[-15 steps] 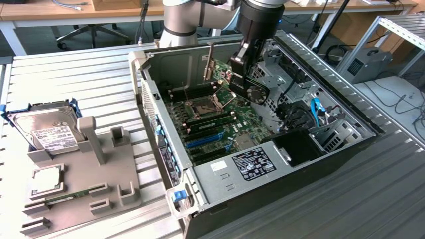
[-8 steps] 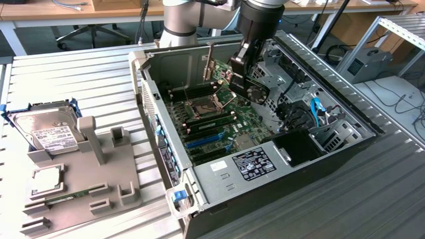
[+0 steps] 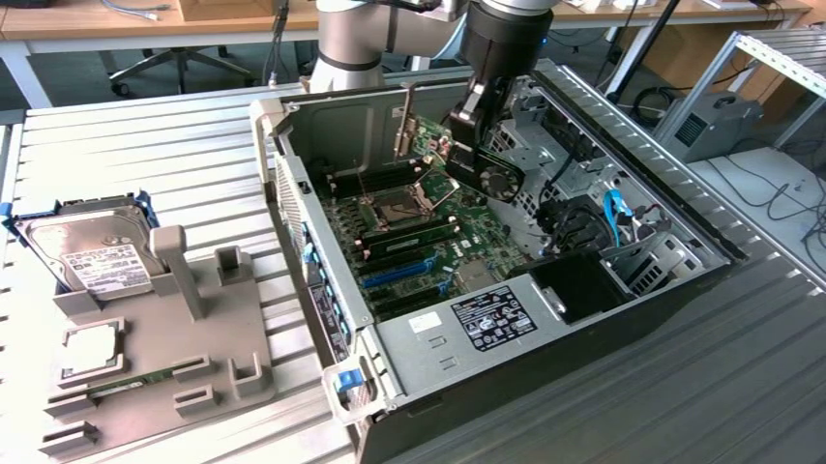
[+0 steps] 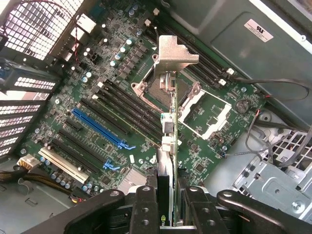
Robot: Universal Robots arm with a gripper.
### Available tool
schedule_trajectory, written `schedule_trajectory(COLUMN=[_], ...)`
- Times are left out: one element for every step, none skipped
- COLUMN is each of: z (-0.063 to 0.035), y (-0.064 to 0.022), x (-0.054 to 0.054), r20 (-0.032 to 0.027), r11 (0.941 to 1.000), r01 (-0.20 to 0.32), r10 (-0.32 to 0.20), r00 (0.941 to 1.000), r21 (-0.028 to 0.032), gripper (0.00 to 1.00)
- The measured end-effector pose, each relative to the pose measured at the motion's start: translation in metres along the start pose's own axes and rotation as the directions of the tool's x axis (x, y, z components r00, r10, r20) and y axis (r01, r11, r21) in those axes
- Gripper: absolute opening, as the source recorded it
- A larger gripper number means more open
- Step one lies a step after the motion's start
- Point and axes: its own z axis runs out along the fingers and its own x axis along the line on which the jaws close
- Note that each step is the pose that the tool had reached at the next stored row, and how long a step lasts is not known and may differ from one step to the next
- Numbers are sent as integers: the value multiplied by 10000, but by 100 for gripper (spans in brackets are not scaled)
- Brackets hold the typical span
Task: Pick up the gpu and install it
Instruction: 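Insert the gpu into the slot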
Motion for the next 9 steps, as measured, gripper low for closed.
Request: schedule_trajectory(z=[0, 0, 0, 0, 0, 0, 0, 0, 0], y=[0, 0, 0, 0, 0, 0, 0, 0, 0], x=[0, 0, 0, 0, 0, 0, 0, 0, 0], r20=[1, 1, 2, 2, 2, 3, 3, 3, 4], r11=[10000, 10000, 10000, 10000, 10000, 9999, 9999, 9999, 9999], r01=[25, 40, 58, 72, 88, 103, 118, 132, 148], r10=[-25, -40, -58, -72, -88, -103, -118, -132, -148], r00=[10000, 10000, 10000, 10000, 10000, 9999, 9999, 9999, 9999], r21=[-1, -1, -2, -3, -3, -3, -4, -4, -5], gripper=[26, 26, 26, 26, 26, 26, 26, 26, 26])
